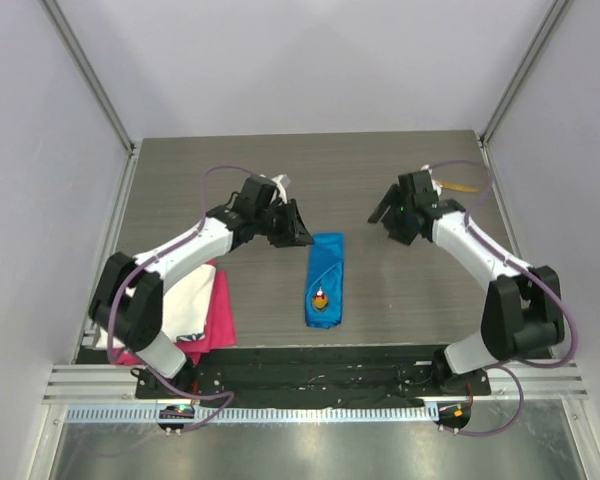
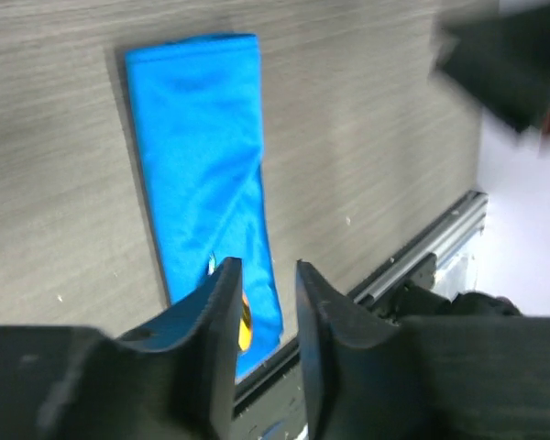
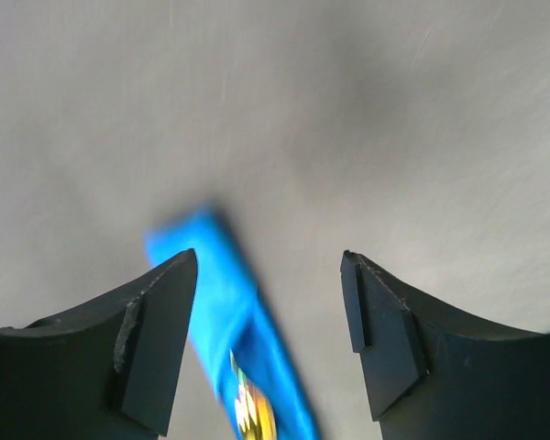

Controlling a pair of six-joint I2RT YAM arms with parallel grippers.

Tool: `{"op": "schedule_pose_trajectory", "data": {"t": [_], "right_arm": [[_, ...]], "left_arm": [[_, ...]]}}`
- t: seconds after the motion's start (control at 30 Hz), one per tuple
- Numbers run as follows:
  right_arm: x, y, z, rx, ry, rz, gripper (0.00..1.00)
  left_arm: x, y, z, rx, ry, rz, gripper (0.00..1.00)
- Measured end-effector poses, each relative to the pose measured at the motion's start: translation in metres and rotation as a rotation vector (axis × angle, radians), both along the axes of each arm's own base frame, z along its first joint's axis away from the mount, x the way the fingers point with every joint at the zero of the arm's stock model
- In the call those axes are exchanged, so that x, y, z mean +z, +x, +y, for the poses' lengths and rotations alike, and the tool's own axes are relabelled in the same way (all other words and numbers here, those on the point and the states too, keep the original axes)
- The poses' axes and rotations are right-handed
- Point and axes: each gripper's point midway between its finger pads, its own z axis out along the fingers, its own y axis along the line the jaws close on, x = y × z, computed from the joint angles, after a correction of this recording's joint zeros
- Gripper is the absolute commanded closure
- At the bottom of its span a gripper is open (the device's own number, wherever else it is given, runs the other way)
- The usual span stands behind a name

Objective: Fold the napkin into a case and place the utensils inside
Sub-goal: Insert the spoon into the folded napkin, then pick up the knife from the corner of the board.

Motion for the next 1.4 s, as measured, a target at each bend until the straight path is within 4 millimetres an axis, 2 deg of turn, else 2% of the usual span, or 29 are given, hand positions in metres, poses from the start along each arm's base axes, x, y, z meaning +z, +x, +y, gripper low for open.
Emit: {"op": "schedule_pose_trajectory", "data": {"t": [0.13, 0.23, 0.33, 0.47, 0.6, 0.67, 0.8, 1.1, 1.17, 1.2, 1.4], "right_arm": [[0.020, 0.076, -0.059, -0.229, -0.220, -0.037, 0.23], [0.016, 0.120, -0.095, -0.352, -0.349, -0.024, 0.21], [-0.003, 0.153, -0.127, -0.430, -0.469, 0.019, 0.20], [-0.044, 0.189, -0.158, -0.430, -0.621, 0.087, 0.20], [-0.073, 0.205, -0.173, -0.382, -0.727, 0.143, 0.20], [-0.070, 0.217, -0.180, -0.381, -0.755, 0.125, 0.20], [-0.058, 0.228, -0.186, -0.376, -0.765, 0.098, 0.20], [-0.055, 0.234, -0.207, -0.362, -0.759, 0.086, 0.17], [-0.057, 0.237, -0.209, -0.355, -0.754, 0.085, 0.17], [-0.067, 0.240, -0.211, -0.342, -0.743, 0.091, 0.17], [-0.077, 0.241, -0.207, -0.342, -0.713, 0.092, 0.21]], "left_arm": [[0.027, -0.020, 0.011, -0.019, -0.030, -0.049, 0.60], [0.047, -0.033, 0.016, -0.040, -0.057, -0.088, 0.59], [0.062, -0.042, 0.020, -0.055, -0.074, -0.129, 0.59], [0.074, -0.053, 0.024, -0.081, -0.091, -0.157, 0.59], [0.072, -0.058, 0.024, -0.111, -0.084, -0.153, 0.61], [0.068, -0.059, 0.024, -0.131, -0.067, -0.143, 0.63], [0.065, -0.057, 0.021, -0.161, -0.052, -0.129, 0.65], [0.066, -0.060, 0.016, -0.198, -0.061, -0.113, 0.65], [0.067, -0.059, 0.015, -0.199, -0.063, -0.115, 0.64], [0.067, -0.059, 0.015, -0.199, -0.063, -0.115, 0.63], [0.066, -0.059, 0.015, -0.199, -0.062, -0.113, 0.62]]}}
